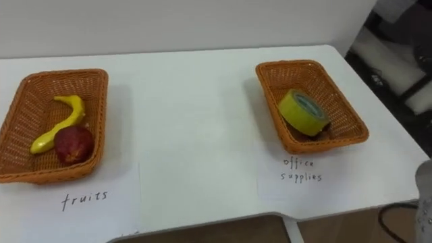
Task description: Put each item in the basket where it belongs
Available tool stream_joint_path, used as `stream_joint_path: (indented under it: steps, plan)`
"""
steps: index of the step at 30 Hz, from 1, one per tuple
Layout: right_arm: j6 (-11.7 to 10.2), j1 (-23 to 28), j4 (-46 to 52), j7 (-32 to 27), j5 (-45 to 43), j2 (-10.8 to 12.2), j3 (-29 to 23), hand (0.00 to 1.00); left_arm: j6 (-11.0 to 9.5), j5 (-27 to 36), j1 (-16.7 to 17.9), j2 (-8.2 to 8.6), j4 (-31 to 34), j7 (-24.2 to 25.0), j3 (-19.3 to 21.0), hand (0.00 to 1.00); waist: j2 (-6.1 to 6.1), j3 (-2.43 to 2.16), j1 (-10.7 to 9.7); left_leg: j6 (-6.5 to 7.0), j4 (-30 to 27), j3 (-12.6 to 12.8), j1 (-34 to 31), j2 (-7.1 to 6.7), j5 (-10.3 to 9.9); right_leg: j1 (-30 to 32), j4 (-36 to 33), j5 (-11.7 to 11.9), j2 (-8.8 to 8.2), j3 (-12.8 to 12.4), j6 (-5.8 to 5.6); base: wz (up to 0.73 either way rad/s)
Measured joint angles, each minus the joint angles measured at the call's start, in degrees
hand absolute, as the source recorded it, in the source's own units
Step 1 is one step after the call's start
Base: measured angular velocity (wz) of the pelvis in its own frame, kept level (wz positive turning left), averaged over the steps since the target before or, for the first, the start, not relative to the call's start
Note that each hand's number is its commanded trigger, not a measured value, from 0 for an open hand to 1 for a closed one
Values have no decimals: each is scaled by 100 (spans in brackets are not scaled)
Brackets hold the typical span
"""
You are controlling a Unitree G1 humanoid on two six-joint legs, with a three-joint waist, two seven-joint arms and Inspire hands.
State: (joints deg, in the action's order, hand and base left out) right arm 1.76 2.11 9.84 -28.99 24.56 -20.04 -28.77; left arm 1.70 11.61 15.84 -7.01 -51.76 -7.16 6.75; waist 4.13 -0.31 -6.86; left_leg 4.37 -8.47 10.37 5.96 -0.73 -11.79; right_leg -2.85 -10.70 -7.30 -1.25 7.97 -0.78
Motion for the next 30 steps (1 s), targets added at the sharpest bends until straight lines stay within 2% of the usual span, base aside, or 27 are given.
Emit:
stream_joint_path:
  steps: [4, 8, 12, 16, 18, 24, 26, 30]
  plan:
    - [-1, 303, -21, -423, 29, 2, -149, 0, 0, -14, 39, -2, -1, 14, -9, 0, 4, 15, -126, -14, 28, 55, 55, 14, -17, 2, 0, 0, 24, -37, 3, -10]
    - [-280, 568, -382, -838, 234, 8, -366, 0, -25, 6, 65, -28, -3, -40, -12, 0, 12, 12, -203, -23, 20, 135, 72, 40, -44, 2, -5, 3, 50, -125, 8, -6]
    - [-342, 813, -933, -1105, 358, 165, -586, 0, -53, 3, 71, -13, 0, -120, 4, 0, 21, 7, -247, -21, 17, 190, 26, 43, -75, 110, -15, 7, 50, -173, 18, -12]
    - [-548, 1144, -1551, -1349, 1183, 372, -836, 0, -88, 1, 74, -57, 8, -116, 61, 0, 28, -18, -268, -24, 18, 205, 2, 44, -79, 136, -14, 3, 70, -227, 24, -3]
    - [-567, 1255, -1943, -1453, 1494, 463, -875, 0, -95, 0, 64, -58, 24, -112, 108, 0, 23, -17, -289, -23, 27, 222, 31, 45, -81, 92, -15, 2, 76, -230, 23, 0]
    - [-701, 1309, -2848, -1587, 2539, 490, -890, 0, -100, 136, 69, -53, 103, -121, 255, 0, 41, -19, -382, -21, 30, 220, 38, 45, -90, 129, -48, -8, 74, -244, 28, 0]
    - [-726, 1406, -3241, -1639, 3065, 573, -912, 0, -92, 159, 86, -50, 115, -119, 254, 0, 45, -18, -406, -21, 29, 219, 40, 46, -90, 142, -102, -32, 60, -239, 30, 0]
    - [-730, 1566, -3953, -1672, 3383, 747, -908, 0, -77, 150, 105, -53, 168, -120, 209, 0, 30, -15, -544, -26, 27, 213, 1, 42, -92, 187, -110, -57, 49, -239, 39, 2]
